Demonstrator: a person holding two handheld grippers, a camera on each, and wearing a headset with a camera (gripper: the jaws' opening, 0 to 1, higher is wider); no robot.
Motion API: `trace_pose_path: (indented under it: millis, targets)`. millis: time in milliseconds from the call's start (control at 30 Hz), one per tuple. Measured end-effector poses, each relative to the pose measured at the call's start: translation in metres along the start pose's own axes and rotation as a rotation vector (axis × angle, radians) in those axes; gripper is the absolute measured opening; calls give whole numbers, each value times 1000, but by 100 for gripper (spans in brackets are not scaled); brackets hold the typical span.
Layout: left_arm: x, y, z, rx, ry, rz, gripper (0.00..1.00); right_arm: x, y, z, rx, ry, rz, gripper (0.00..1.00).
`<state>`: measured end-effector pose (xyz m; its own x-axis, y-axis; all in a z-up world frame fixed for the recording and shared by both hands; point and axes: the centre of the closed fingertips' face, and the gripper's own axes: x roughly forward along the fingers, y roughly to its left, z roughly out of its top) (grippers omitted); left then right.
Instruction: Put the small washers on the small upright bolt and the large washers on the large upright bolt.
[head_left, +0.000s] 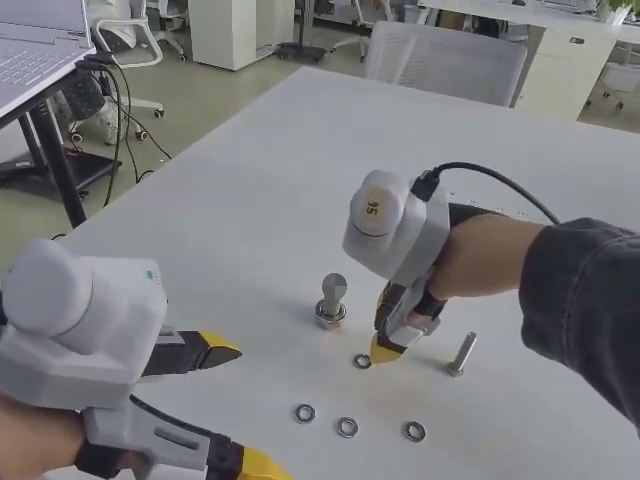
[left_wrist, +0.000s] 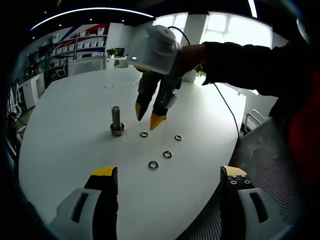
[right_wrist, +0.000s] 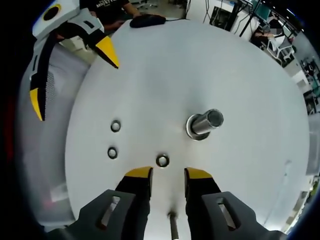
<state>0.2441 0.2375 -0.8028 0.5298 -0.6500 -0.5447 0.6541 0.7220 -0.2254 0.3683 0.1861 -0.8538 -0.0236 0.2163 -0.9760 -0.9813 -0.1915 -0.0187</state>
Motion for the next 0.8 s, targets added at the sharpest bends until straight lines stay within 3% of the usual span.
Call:
trace_pose_path:
  millis: [800]
  targets:
    - [-2, 1, -6, -4, -4, 2, 84, 23, 13, 5, -47, 10, 12, 22]
